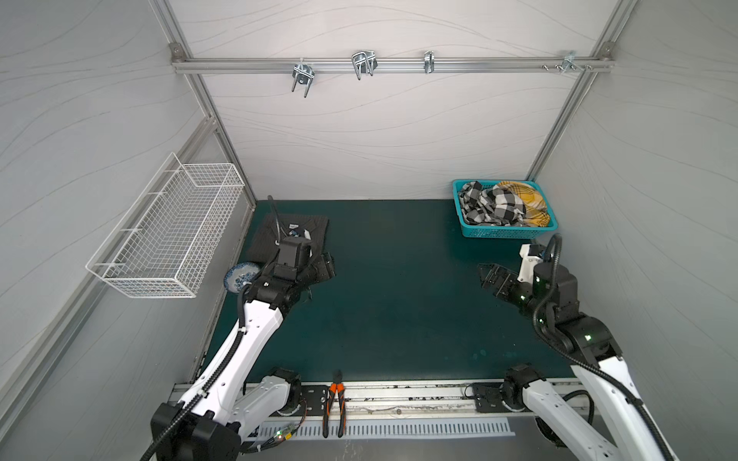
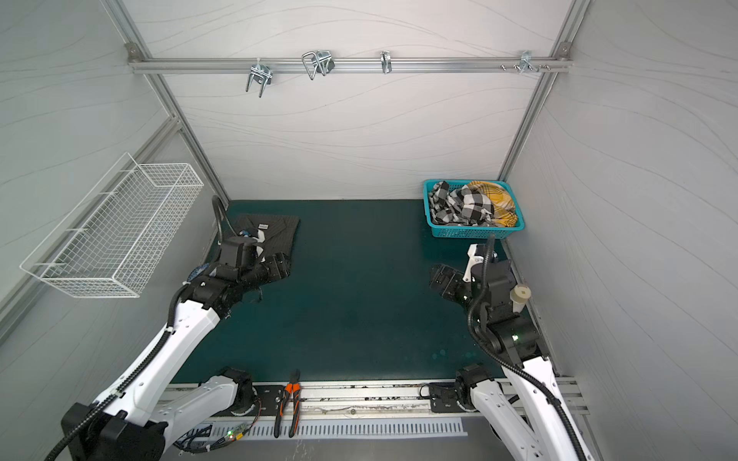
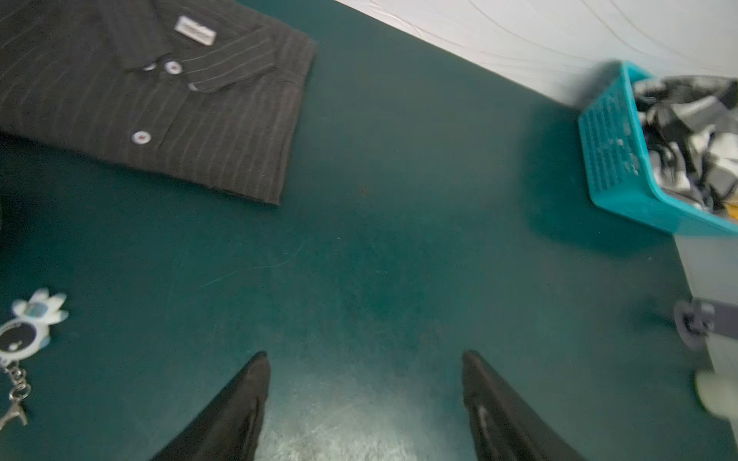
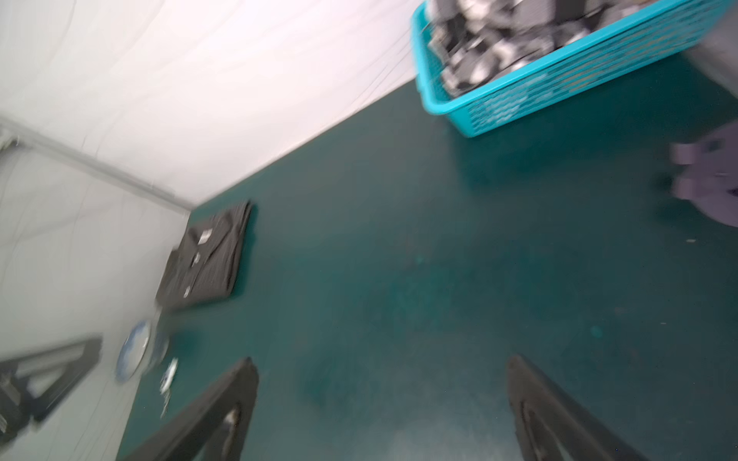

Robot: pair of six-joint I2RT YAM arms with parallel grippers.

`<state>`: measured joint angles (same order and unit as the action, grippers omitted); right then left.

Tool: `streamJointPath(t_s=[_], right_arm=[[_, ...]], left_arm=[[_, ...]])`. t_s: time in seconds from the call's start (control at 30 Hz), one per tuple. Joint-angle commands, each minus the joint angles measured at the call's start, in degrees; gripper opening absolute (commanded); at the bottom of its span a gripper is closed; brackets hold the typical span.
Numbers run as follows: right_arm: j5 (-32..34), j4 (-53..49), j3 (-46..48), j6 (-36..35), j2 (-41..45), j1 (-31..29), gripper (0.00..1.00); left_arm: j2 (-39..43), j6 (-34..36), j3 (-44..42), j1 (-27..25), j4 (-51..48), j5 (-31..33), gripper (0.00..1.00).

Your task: Fold and stack the long sleeve shirts

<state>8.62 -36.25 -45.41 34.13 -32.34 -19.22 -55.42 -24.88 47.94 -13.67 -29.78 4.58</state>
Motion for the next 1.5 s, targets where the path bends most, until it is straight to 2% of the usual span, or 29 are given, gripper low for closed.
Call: streamJointPath(t_s=[0.0,0.03,0.1,0.2,0.23,0.3,0.37,0.47,0.6,0.73,0.87,1.0,1.1,1.17,1.2,1.23,1.27,1.3,1.33,1.37,1.43,1.47], right_arm=[[12.6,7.6,7.4,0.6,5.4,0.3,0.99],[14.5,8.1,9.3,0.8,6.0,0.3,0.99],[17.4,6.8,10.9,0.6,4.5,0.3,0.99],[21.5,4.8,11.2,-1.1,-2.6,0.6,0.99],[23.4,5.4,11.5,-2.4,-5.4,0.7,0.99],[27.4,7.3,12.0,-3.9,-9.9,1.1,0.99],[30.5,11.9,13.0,-6.7,-13.5,1.8,0.99],[33.4,22.4,15.8,-10.6,-17.5,2.3,0.99],[34.0,34.9,18.3,-15.3,-24.0,3.9,0.99],[31.0,46.9,21.3,-20.1,-28.8,6.4,0.99],[21.8,63.1,25.9,-22.5,-34.8,11.0,0.99],[10.8,76.8,28.4,-25.5,-40.2,14.6,0.99],[5.4,85.3,28.1,-25.4,-47.2,16.6,0.99],[0.9,89.4,26.5,-27.4,-53.1,16.8,0.99],[-3.7,88.5,25.4,-29.4,-54.6,16.8,0.99],[-5.9,87.7,24.5,-30.4,-55.8,16.6,0.99],[-6.6,89.6,23.8,-30.6,-58.0,16.7,0.99],[-7.7,87.2,22.5,-31.0,-57.8,16.8,0.99],[-8.2,82.2,20.9,-31.2,-57.0,16.6,0.99],[-7.8,83.2,20.8,-31.7,-57.8,16.3,0.99],[-7.7,83.2,20.8,-31.8,-57.6,16.2,0.99],[-7.2,82.0,20.6,-31.8,-57.3,15.9,0.99]], left_arm=[[4.2,3.4,-8.8,0.1,10.7,14.5,0.96],[5.2,5.1,-11.6,0.2,13.3,16.2,0.99],[5.8,7.2,-15.4,0.2,17.0,19.5,0.99],[2.5,10.3,-19.4,0.9,24.1,23.1,0.99],[0.3,10.8,-20.2,2.2,27.0,22.2,0.99],[-3.8,9.1,-17.4,6.1,26.0,19.2,0.99],[-7.0,11.1,-16.9,8.0,30.6,17.1,0.99],[-11.0,16.7,-18.4,8.4,39.6,16.4,0.99],[-17.6,17.3,-20.4,10.2,44.2,14.9,0.99],[-21.7,19.3,-19.9,11.3,51.6,10.6,0.99],[-26.8,21.8,-15.7,13.1,51.8,3.8,0.99],[-27.7,21.4,-15.6,15.5,53.4,1.4,0.99],[-27.8,22.5,-17.6,15.9,60.6,0.1,0.99],[-32.3,22.5,-22.2,16.2,73.2,-1.9,1.0],[-34.7,23.3,-24.1,16.2,81.4,-1.7,0.99],[-32.8,22.7,-22.7,16.2,74.9,-2.0,0.99],[-32.7,22.6,-22.0,16.1,72.8,-1.5,0.99],[-34.3,23.0,-23.5,16.0,79.2,-1.4,0.99],[-33.6,22.8,-22.8,16.0,76.2,-1.4,0.99],[-32.8,22.6,-21.9,16.0,72.5,-1.4,0.99],[-34.1,22.9,-23.2,16.0,77.9,-1.2,0.99],[-33.6,22.8,-22.8,16.0,75.8,-1.3,0.99]])
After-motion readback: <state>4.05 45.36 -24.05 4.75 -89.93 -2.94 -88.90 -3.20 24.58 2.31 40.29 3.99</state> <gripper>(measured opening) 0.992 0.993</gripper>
